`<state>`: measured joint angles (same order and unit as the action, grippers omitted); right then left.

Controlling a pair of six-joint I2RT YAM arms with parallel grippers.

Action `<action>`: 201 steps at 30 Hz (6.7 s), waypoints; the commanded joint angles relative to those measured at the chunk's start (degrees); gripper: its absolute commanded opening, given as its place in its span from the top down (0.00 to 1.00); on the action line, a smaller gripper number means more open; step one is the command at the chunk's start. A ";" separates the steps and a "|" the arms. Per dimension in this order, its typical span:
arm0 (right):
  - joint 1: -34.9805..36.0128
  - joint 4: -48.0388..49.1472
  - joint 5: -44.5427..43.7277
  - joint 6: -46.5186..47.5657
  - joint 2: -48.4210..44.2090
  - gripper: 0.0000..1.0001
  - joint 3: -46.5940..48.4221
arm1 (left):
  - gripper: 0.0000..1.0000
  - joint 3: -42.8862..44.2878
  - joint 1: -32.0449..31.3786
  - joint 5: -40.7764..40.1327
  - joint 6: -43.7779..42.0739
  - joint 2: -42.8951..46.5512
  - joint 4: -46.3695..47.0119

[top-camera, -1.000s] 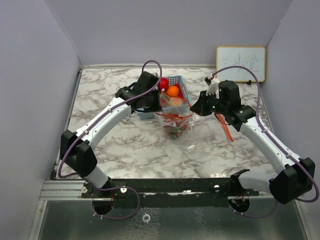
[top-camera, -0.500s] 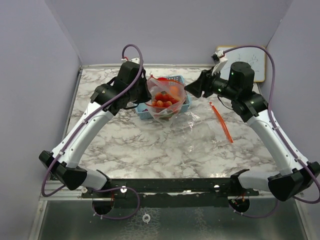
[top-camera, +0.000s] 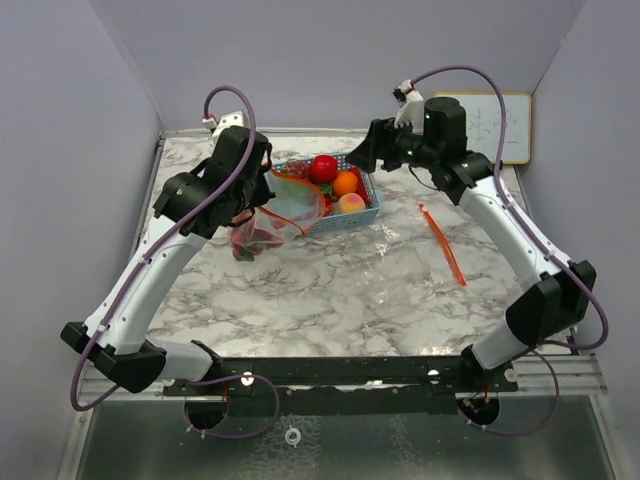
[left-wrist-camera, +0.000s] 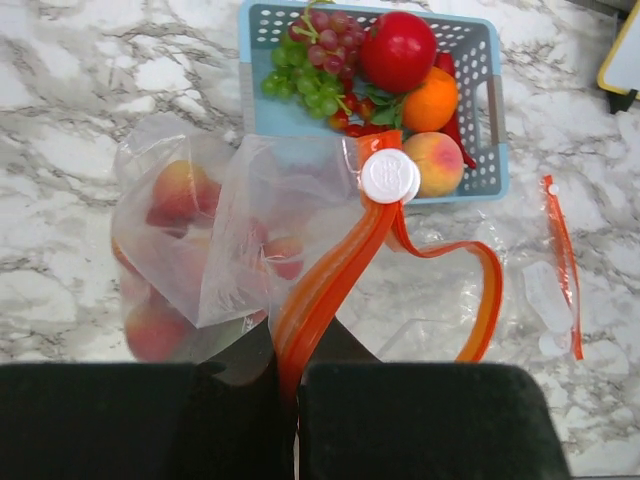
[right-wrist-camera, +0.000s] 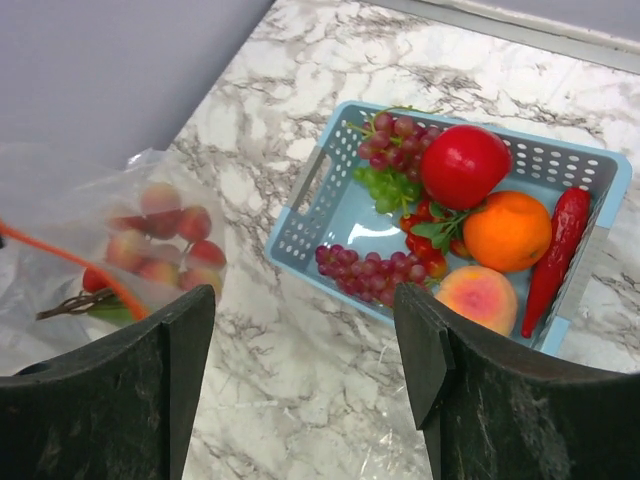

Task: Place the food in the zip-top bag and seal the zipper
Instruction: Pick up the fake fruit from the bin, then place the fake fruit in the zipper food storage bag, then pick up the fake fruit from the bin.

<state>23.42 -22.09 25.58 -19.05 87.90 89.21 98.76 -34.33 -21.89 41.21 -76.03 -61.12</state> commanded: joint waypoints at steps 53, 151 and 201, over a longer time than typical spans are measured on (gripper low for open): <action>13.42 10.25 -18.97 11.04 45.36 0.25 31.30 | 1.00 -27.52 18.15 -4.96 -7.54 10.52 9.81; 21.29 30.38 9.72 -9.42 16.95 0.31 -1.98 | 1.00 -24.73 19.84 11.90 -4.58 4.07 14.02; 16.22 10.10 -25.56 2.96 53.76 0.36 24.73 | 1.00 -31.21 20.63 7.03 -7.83 8.76 15.42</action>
<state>39.33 -14.13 2.28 -16.32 139.90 114.93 67.48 -14.13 -14.59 34.57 -67.07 -46.81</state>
